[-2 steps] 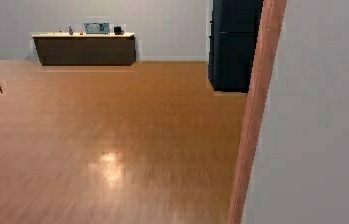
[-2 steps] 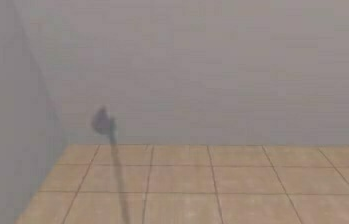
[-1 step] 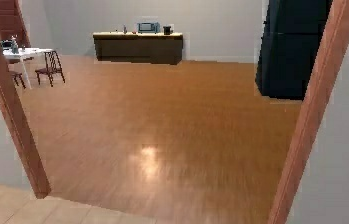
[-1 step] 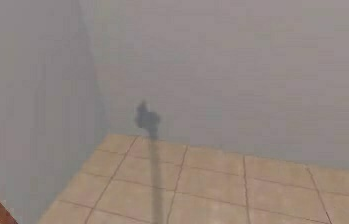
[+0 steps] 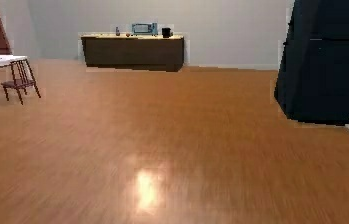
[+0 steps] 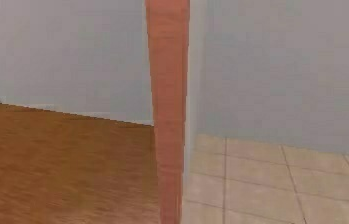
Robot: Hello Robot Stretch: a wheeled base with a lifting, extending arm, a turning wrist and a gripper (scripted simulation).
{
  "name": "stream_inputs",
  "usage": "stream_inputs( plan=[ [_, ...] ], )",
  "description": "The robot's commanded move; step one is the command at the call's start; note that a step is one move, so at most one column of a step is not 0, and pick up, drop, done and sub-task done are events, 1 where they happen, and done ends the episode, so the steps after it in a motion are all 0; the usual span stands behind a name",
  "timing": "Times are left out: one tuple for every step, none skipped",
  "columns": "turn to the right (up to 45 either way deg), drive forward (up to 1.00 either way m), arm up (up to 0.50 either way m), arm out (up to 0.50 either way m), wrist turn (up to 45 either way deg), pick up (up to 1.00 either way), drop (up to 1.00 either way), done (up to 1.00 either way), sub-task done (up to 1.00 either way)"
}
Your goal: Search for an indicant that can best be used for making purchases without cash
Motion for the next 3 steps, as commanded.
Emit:
stream_inputs(
  plan=[
    [0.0,1.00,0.00,0.00,0.0,0.00,0.00,0.00,0.00],
    [-3.0,0.00,0.00,0.00,0.0,0.00,0.00,0.00,0.00],
    [0.0,1.00,0.00,0.00,0.0,0.00,0.00,0.00,0.00]
  ],
)
